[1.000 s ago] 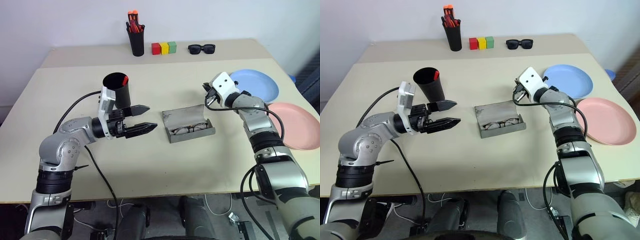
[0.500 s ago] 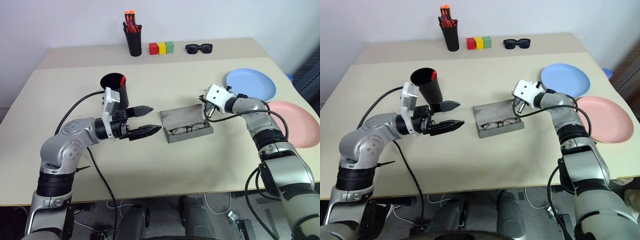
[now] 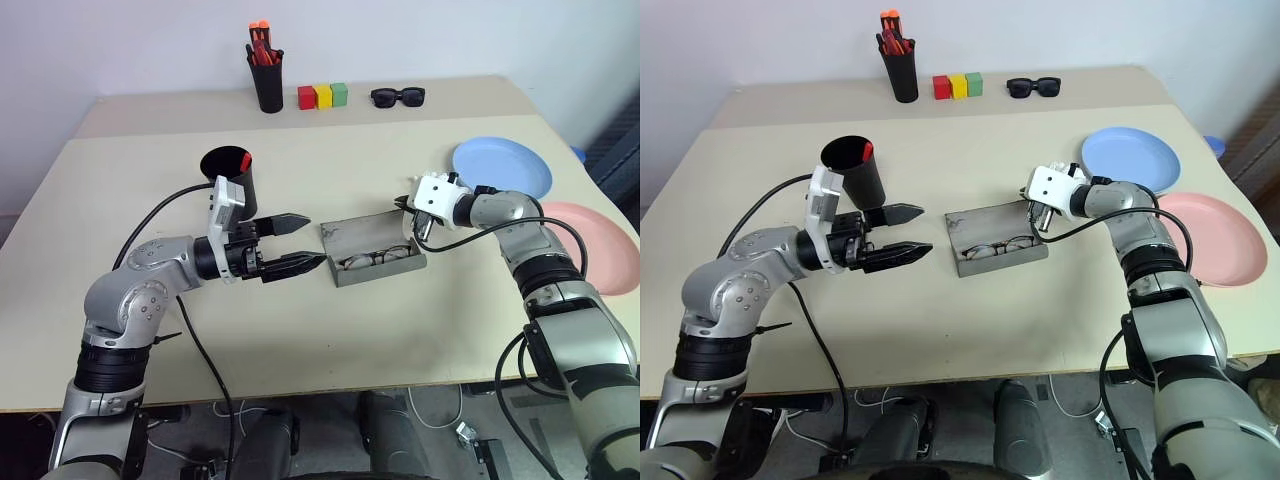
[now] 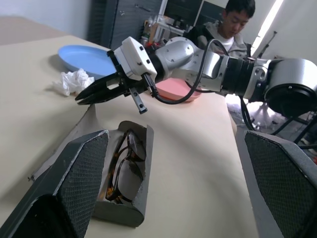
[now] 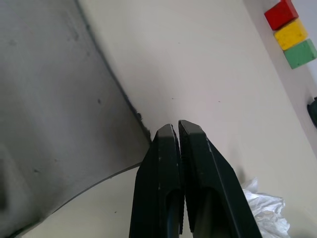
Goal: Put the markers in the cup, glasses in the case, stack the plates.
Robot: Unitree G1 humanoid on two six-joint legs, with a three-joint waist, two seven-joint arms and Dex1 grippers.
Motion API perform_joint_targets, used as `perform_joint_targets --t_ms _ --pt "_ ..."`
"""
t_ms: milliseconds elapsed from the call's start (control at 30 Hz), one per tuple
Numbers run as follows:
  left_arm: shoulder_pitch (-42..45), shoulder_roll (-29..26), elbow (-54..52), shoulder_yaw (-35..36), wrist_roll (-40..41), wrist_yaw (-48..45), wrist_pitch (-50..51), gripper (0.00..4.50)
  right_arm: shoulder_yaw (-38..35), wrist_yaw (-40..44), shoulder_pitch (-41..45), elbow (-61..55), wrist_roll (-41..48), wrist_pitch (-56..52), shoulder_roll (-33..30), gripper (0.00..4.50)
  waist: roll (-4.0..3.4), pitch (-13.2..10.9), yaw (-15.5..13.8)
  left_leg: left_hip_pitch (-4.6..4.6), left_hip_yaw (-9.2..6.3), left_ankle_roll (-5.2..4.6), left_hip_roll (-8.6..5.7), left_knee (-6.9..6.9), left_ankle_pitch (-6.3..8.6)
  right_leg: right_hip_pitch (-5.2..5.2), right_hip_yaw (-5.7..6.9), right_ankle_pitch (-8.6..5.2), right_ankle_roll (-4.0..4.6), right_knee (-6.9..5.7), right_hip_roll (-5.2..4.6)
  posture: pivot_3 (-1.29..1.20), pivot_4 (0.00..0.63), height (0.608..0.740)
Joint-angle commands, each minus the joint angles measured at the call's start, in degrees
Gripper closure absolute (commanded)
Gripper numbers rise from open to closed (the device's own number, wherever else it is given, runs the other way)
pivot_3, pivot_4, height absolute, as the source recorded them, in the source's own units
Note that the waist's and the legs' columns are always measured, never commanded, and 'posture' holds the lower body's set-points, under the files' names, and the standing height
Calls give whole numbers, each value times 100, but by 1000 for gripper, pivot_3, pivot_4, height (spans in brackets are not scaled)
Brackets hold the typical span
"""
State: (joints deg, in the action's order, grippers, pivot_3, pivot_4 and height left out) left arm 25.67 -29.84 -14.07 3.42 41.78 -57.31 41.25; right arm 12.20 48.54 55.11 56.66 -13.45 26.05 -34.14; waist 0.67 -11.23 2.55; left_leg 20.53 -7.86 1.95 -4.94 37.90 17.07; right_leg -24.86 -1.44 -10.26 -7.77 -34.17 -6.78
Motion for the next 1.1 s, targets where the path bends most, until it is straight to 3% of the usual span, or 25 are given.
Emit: perform_joint_targets --t_ms 33,600,1100 --pt "110 -65 -33 8 -4 -60 -169 0 -23 257 88 -215 63 156 -166 4389 0 0 -2 0 0 0 0 0 0 0 0 0 0 0 0 0 150 740" --pt "104 -102 72 -84 -122 -91 -378 0 -55 1587 -418 -1223 458 -54 -630 4389 0 0 -9 -3 0 -1 0 0 1 5 0 0 0 3 0 0 150 740" --pt "143 -104 133 -147 -134 -68 -423 0 -235 1951 -1563 -3130 921 -1038 -1088 4389 0 0 -30 -5 0 -1 0 1 1 7 0 -1 -1 2 -1 0 150 740"
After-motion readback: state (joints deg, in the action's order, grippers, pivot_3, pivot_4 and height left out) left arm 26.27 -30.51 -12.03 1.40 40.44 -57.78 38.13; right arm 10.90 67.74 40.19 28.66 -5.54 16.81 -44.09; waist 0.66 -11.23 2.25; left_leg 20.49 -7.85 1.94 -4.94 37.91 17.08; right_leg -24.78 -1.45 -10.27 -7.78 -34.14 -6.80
